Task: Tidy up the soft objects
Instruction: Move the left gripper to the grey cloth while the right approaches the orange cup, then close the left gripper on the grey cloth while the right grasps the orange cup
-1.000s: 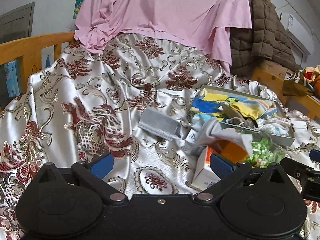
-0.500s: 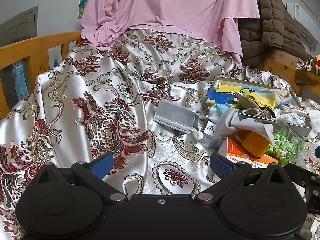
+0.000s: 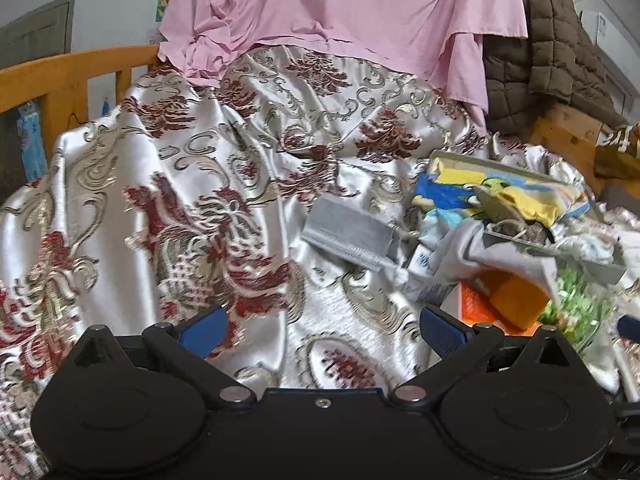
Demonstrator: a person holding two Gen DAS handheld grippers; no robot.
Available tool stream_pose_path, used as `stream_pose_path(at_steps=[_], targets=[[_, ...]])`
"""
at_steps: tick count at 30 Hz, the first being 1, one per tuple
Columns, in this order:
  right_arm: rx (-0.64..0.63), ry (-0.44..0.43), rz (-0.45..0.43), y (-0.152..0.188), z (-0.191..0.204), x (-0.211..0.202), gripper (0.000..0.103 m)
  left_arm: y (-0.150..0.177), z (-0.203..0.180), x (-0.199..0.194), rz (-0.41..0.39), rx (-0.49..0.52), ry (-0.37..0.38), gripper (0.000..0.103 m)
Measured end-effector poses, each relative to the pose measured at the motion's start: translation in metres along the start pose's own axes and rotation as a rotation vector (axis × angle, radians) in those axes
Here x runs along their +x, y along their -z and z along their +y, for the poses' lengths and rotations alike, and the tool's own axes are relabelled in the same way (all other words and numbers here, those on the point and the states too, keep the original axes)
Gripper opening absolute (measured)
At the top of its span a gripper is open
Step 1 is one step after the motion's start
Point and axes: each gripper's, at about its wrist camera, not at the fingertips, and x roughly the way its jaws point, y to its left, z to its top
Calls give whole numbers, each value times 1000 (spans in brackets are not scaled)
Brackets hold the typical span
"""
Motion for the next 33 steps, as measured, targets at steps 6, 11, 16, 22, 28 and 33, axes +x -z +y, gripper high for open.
stream_pose_path(at_steps=[6, 11, 16, 22, 28, 33], targets=[[-32, 15, -15, 1, 1, 13, 103, -15, -7, 9, -1, -35, 101, 102], [-27, 7, -19, 1, -5, 25, 102, -26, -26, 25, 20, -45, 183, 102], [-30, 5, -29, -3, -10, 34, 97, -38, -46, 46, 58, -54, 259, 102], [-40, -12, -18, -5, -10, 46, 85, -52, -62, 73, 114, -85, 321, 102], [-45, -34, -10, -5, -9, 53, 80, -60, -75, 100, 181, -55, 350, 90], [-29, -42, -2, -6, -13, 59, 78, -63, -77, 114, 212, -45, 341, 74]])
